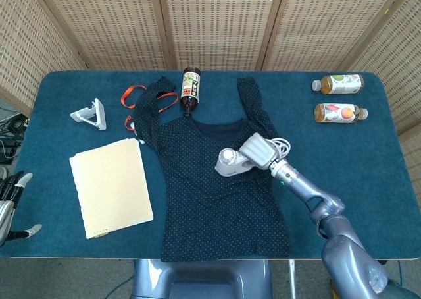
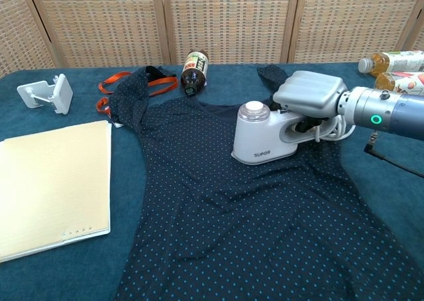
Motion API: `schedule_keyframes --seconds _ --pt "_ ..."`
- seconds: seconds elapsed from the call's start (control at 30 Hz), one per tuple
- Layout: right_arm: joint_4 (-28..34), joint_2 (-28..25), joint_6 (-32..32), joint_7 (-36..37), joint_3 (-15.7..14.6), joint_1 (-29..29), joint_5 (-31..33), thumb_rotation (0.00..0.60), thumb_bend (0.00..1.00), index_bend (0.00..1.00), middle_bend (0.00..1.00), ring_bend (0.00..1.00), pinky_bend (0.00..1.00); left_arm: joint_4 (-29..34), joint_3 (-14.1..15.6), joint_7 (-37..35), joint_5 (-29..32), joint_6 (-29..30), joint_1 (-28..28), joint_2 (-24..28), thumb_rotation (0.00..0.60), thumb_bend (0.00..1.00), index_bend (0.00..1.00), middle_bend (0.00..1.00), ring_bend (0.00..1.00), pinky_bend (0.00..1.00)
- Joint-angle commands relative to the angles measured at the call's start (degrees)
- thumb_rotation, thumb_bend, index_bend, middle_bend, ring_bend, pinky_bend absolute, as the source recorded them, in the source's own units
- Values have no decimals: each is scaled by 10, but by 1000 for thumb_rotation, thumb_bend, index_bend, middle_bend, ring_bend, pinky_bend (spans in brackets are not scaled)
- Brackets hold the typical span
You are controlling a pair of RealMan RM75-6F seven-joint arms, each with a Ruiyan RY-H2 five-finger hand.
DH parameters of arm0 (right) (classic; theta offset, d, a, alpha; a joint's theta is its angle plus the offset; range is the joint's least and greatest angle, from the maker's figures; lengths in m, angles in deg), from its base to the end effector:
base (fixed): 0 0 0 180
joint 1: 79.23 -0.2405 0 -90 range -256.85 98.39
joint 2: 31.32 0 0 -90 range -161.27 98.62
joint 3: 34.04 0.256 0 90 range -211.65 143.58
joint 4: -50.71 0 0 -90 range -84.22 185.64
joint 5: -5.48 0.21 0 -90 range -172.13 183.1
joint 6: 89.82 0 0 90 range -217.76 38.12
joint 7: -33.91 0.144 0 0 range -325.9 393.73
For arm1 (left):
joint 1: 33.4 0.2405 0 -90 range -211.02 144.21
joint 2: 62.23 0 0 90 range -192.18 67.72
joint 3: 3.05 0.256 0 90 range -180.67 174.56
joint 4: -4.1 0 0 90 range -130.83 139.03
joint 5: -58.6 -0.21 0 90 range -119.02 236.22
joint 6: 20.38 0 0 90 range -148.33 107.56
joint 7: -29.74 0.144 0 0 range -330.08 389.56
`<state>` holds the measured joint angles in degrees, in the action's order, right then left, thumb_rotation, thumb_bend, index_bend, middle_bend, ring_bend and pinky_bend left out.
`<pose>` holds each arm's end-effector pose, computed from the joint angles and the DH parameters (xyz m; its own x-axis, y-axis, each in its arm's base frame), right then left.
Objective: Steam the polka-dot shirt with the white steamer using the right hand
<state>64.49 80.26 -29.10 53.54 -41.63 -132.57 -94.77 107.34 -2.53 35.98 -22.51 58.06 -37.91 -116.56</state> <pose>-0.1786 -0.4256 -0.0486 0.7842 0.1050 0.6116 -0.3755 -0.7043 0.6024 -0.3082 0.1620 0.1763 0.4574 0.1870 0.8694 0.8774 0.0644 -0.4754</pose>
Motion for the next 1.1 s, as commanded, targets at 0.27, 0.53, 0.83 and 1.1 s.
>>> schedule_keyframes --seconds 0.27,0.53,0.83,1.1 --pt "25 27 33 -2 3 -33 -8 600 1000 876 682 658 906 0 -1 -2 3 -2 -1 1 600 0 0 0 0 0" --pt "41 30 57 -10 -16 -35 -28 600 1000 876 682 658 906 -2 -1 -6 5 -2 -1 2 600 0 0 0 0 0" --pt "17 18 57 1 -19 -14 -23 600 1000 876 682 658 906 -2 1 2 4 -4 -2 -2 600 0 0 0 0 0" --pt "-13 -3 47 13 -24 12 -18 600 1000 876 682 658 906 0 2 13 3 -7 -4 -7 600 0 0 0 0 0"
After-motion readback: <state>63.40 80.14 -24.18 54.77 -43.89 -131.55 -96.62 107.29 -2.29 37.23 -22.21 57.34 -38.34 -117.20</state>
